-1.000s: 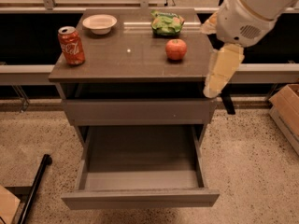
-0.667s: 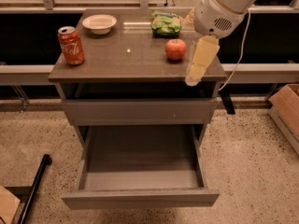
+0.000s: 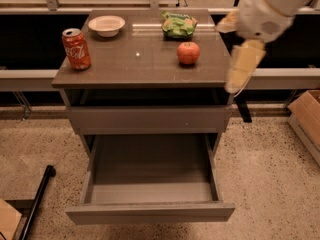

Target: Place coke can into middle drawer

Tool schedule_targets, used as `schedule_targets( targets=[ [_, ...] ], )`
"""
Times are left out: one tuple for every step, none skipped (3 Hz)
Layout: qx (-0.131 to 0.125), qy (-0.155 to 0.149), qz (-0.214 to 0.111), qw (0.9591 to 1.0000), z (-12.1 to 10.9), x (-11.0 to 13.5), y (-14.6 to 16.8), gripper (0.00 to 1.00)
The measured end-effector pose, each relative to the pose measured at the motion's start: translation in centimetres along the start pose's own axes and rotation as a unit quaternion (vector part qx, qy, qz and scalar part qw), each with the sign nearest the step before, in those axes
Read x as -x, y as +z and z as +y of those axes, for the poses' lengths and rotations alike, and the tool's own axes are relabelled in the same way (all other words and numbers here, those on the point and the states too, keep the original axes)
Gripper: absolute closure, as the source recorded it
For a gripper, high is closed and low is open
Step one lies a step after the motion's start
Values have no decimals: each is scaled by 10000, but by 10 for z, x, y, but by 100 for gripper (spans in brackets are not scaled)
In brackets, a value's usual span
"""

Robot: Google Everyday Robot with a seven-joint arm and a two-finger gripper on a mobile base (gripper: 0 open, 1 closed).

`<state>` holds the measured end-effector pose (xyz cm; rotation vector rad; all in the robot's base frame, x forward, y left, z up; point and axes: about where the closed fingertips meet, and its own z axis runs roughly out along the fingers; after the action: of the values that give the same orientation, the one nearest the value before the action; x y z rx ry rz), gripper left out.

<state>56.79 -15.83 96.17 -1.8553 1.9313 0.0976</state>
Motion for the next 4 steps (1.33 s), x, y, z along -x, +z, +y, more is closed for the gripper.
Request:
schedule_targets(
  targets=[
    [248,383,-194,9988,13,-130,-26,0],
    [131,184,-455,9987,-8,-144,-11,0],
    [125,186,-460,9987,-3,-145,-17,0],
    [-197,74,-590,9980,67,-151,-114,0]
  ],
)
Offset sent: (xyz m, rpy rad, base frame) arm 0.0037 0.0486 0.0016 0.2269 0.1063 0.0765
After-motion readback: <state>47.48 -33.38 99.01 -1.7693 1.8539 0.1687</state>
